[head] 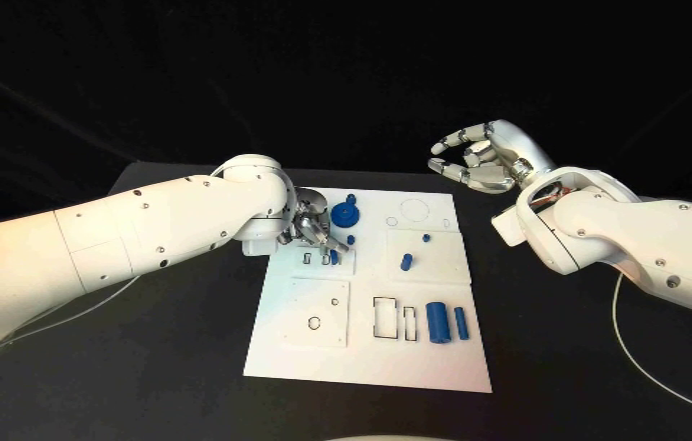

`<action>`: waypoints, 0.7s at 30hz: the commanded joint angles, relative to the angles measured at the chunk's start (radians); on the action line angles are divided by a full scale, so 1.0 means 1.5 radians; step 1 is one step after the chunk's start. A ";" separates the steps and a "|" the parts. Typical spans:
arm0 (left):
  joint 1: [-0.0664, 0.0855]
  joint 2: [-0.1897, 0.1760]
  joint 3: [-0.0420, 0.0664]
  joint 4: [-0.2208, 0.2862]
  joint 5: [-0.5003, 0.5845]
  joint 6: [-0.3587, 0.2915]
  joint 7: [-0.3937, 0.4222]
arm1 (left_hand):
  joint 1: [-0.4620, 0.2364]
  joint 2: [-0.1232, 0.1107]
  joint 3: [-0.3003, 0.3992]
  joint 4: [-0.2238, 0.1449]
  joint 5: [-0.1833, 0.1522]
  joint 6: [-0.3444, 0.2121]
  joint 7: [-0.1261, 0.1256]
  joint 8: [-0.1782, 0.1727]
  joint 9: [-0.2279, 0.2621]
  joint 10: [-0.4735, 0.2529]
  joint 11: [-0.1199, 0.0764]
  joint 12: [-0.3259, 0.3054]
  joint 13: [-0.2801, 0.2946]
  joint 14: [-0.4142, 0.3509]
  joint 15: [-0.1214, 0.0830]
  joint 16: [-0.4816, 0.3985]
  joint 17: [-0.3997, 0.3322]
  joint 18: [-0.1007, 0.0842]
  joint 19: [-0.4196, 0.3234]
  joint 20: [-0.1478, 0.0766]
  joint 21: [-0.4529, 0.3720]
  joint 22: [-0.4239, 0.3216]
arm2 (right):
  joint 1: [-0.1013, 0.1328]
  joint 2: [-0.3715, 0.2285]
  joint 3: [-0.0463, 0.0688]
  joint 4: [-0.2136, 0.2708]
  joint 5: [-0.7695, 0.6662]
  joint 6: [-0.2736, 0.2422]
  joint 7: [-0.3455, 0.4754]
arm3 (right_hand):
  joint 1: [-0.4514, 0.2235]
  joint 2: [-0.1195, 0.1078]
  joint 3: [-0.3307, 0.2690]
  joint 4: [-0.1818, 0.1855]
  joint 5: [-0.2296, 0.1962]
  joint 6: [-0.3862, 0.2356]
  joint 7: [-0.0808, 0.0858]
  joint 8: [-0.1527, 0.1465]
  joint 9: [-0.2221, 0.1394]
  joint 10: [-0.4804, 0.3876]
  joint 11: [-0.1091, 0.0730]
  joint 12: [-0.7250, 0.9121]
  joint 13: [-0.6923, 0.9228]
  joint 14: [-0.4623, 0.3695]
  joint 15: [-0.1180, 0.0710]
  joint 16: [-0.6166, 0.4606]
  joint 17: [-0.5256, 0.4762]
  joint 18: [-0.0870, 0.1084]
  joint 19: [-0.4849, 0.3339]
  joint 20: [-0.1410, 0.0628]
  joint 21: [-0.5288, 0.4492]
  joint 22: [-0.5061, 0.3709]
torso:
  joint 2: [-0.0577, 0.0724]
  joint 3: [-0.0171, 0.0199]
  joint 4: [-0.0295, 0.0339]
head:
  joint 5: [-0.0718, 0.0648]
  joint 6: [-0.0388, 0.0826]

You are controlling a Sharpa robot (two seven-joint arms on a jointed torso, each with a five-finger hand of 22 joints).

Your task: Assemble the parts on the task board

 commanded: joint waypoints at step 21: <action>0.000 0.011 -0.001 -0.002 0.018 0.021 0.000 | 0.047 0.006 0.036 -0.002 -0.002 -0.009 0.000 0.003 0.008 -0.006 -0.001 -0.001 0.001 0.066 -0.006 0.002 0.163 -0.008 0.001 -0.003 0.006 0.004 | -0.001 0.006 -0.001 -0.004 -0.008 0.011 -0.002 | -0.004 -0.004 0.005 -0.001 0.003 -0.001 -0.003 0.004 -0.001 0.011 -0.006 -0.001 0.117 0.069 -0.005 0.002 0.176 -0.010 0.070 -0.005 0.003 0.175 | 0.001 -0.0002 0.0009 | -0.001 -0.003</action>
